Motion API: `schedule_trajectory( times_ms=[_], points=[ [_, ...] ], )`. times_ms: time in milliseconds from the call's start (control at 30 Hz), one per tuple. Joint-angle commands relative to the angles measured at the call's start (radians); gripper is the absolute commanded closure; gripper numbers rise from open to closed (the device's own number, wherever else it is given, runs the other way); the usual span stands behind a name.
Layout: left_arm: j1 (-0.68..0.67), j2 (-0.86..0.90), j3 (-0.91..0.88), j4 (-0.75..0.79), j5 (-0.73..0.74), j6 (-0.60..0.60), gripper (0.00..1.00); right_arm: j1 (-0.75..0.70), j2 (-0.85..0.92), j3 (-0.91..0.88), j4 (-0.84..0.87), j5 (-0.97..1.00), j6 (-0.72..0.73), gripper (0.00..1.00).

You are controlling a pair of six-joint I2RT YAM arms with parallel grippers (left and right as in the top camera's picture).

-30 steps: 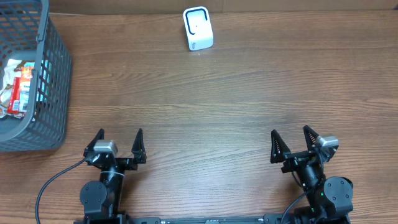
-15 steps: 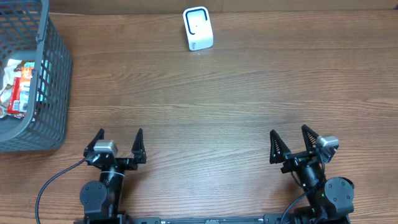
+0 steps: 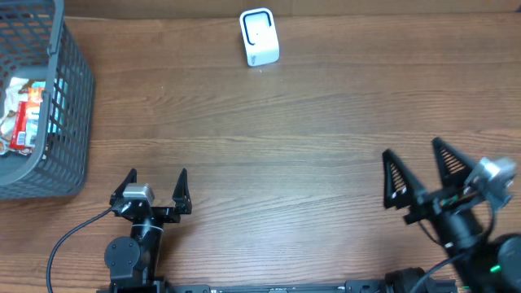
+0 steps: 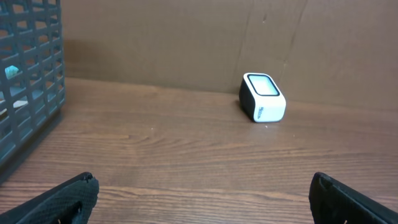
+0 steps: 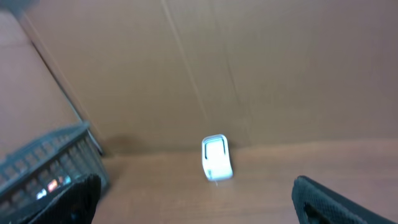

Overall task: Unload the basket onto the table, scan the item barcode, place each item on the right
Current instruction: 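Raise the right arm up and back toward the right edge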

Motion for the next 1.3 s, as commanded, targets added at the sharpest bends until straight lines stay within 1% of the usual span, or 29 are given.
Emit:
schedule_trajectory(
  times_ms=[0,33,67,100,133,167,267,300,400,500,533,600,633,700,733,767,833,933,967,1000,1133,1200,1233,1267],
  points=[
    [0.004,-0.002,-0.003,-0.001,0.015,-0.003,0.00,-0.006,0.203,0.311,-0.159,0.005,-0.110,0.00],
    [0.004,-0.002,-0.003,-0.001,0.015,-0.003,0.00,-0.006,0.269,0.411,-0.233,0.006,-0.116,0.00],
    [0.004,-0.002,-0.003,-0.001,0.015,-0.003,0.00,-0.006,0.308,0.469,-0.276,0.005,-0.120,0.00],
    [0.004,-0.002,-0.003,-0.001,0.015,-0.003,0.00,-0.006,0.373,0.564,-0.352,0.006,-0.130,0.00],
    [0.004,-0.002,-0.003,-0.001,0.015,-0.003,0.00,-0.006,0.404,0.607,-0.386,0.009,-0.134,0.00],
    [0.004,-0.002,-0.003,-0.001,0.015,-0.003,0.00,-0.006,0.474,0.701,-0.468,0.026,-0.134,0.00],
    [0.004,-0.002,-0.003,-0.001,0.007,-0.002,0.00,-0.006,0.618,0.859,-0.638,0.054,-0.133,0.00],
    [0.004,-0.002,-0.003,-0.003,-0.048,-0.002,0.00,-0.006,0.670,0.887,-0.689,0.053,-0.124,0.00],
    [0.004,-0.002,-0.003,-0.014,-0.100,-0.002,0.00,-0.006,0.735,0.890,-0.758,0.039,-0.123,0.00],
    [0.004,-0.002,-0.003,-0.009,-0.093,-0.006,0.00,-0.006,0.790,0.890,-0.811,0.065,-0.127,0.00],
    [0.004,-0.002,-0.003,-0.001,-0.073,-0.011,0.00,-0.006,0.802,0.890,-0.817,0.088,-0.127,0.00],
    [0.004,-0.002,0.015,0.001,0.034,-0.035,0.00,-0.006,0.837,0.890,-0.816,0.164,-0.126,0.00],
    [0.004,-0.002,0.027,-0.007,0.064,-0.056,0.00,-0.006,0.845,0.890,-0.813,0.175,-0.125,0.00],
    [0.004,-0.002,0.091,-0.080,0.108,-0.153,0.00,-0.018,0.876,0.890,-0.805,0.197,-0.106,0.00],
    [0.004,-0.002,0.141,-0.143,0.124,-0.199,0.00,-0.034,0.892,0.890,-0.806,0.196,-0.099,0.00],
    [0.004,0.001,0.188,-0.193,0.145,-0.217,0.00,-0.055,0.908,0.890,-0.808,0.196,-0.100,0.00],
    [0.004,0.036,0.319,-0.286,0.193,-0.224,0.00,-0.113,0.946,0.890,-0.812,0.196,-0.100,0.00],
    [0.004,0.139,0.510,-0.401,0.219,-0.220,0.00,-0.183,0.993,0.890,-0.818,0.196,-0.086,0.00],
    [0.004,0.206,0.611,-0.459,0.236,-0.193,0.00,-0.213,1.015,0.890,-0.820,0.193,-0.059,0.00],
    [0.004,0.308,0.757,-0.549,0.257,-0.137,0.00,-0.241,1.044,0.890,-0.822,0.192,-0.050,0.00],
    [0.004,0.597,1.176,-0.857,0.266,-0.004,0.00,-0.272,1.097,0.890,-0.820,0.193,-0.050,0.00],
    [0.004,0.765,1.421,-1.044,0.259,0.087,0.00,-0.275,1.114,0.890,-0.820,0.196,-0.050,0.00],
    [0.004,0.877,1.585,-1.162,0.246,0.127,0.00,-0.275,1.125,0.890,-0.820,0.196,-0.050,0.00],
    [0.004,0.968,1.722,-1.258,0.223,0.143,0.00,-0.275,1.130,0.890,-0.820,0.196,-0.050,0.00]
  ],
)
